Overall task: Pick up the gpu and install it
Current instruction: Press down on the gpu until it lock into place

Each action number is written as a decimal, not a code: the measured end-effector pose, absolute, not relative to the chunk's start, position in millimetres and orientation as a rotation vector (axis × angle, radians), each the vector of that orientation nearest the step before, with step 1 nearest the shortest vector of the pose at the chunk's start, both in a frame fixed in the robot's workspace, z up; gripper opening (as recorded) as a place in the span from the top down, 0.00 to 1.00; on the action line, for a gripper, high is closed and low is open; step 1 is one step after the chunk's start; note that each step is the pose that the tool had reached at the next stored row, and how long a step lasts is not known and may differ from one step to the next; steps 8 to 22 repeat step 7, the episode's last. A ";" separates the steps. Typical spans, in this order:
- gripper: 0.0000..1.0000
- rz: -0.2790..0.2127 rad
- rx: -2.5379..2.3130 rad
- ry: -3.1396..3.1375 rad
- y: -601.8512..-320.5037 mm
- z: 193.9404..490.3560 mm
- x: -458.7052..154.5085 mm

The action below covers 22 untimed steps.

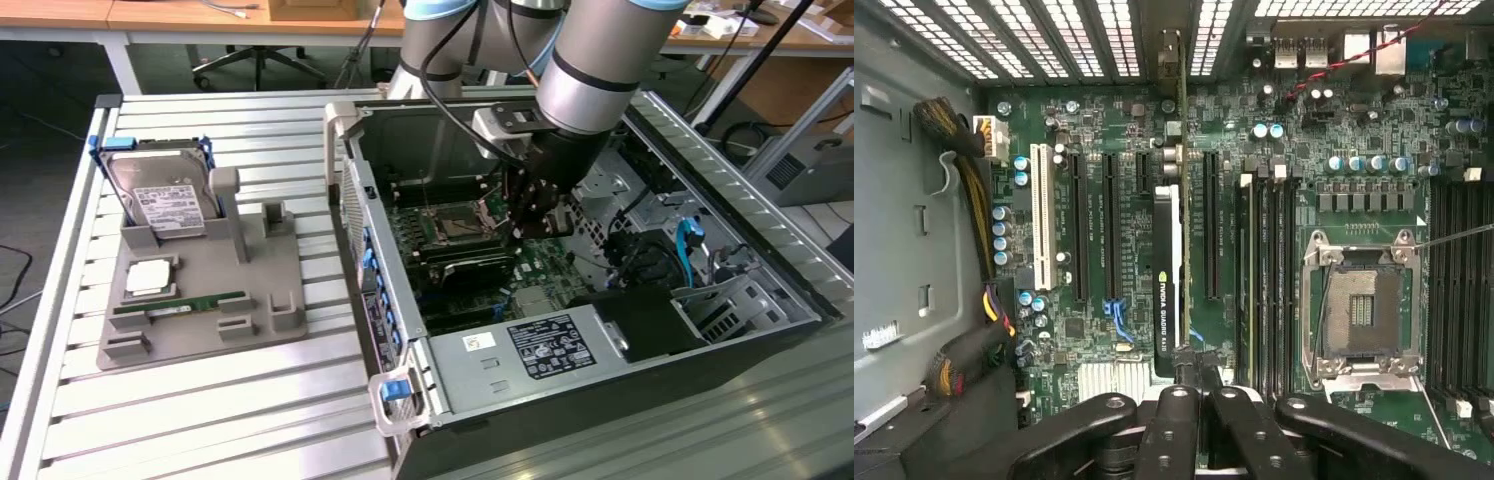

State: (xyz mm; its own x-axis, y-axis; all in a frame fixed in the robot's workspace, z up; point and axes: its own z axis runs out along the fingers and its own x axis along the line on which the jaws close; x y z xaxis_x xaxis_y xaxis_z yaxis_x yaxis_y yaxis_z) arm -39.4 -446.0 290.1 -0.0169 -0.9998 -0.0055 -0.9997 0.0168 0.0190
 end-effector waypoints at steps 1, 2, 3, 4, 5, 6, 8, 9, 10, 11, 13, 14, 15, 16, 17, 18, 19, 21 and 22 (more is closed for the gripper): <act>0.89 -0.027 2.196 -2.233 -446.0 290.1 -39.4; 0.89 -0.027 2.196 -2.233 -446.1 290.1 -39.4; 0.89 -0.027 2.196 -2.233 -446.1 290.1 -39.4; 0.89 -0.027 2.196 -2.233 -446.0 290.1 -39.4; 0.89 -0.027 2.196 -2.233 -446.0 290.1 -39.4; 0.89 -0.027 2.196 -2.233 -446.0 290.1 -39.4; 0.89 -0.027 2.196 -2.233 -446.1 290.1 -39.4; 0.89 -0.027 2.196 -2.233 -446.1 290.1 -39.4; 0.89 -0.027 2.196 -2.233 -446.1 290.1 -39.4; 0.89 -0.027 2.196 -2.233 -446.1 290.1 -39.4; 0.89 -0.027 2.196 -2.233 -446.1 290.1 -39.4; 0.89 -0.027 2.196 -2.233 -446.1 290.1 -39.4; 0.89 -0.027 2.196 -2.233 -446.1 290.1 -39.4; 0.89 -0.027 2.196 -2.233 -446.1 290.1 -39.4; 0.89 -0.027 2.196 -2.233 -446.1 290.1 -39.4; 0.89 -0.027 2.196 -2.233 -446.1 290.1 -39.4; 0.89 -0.027 2.196 -2.233 -446.1 290.1 -39.4; 0.89 -0.027 2.196 -2.233 -446.1 290.1 -39.4; 0.89 -0.027 2.196 -2.233 -446.1 290.1 -39.4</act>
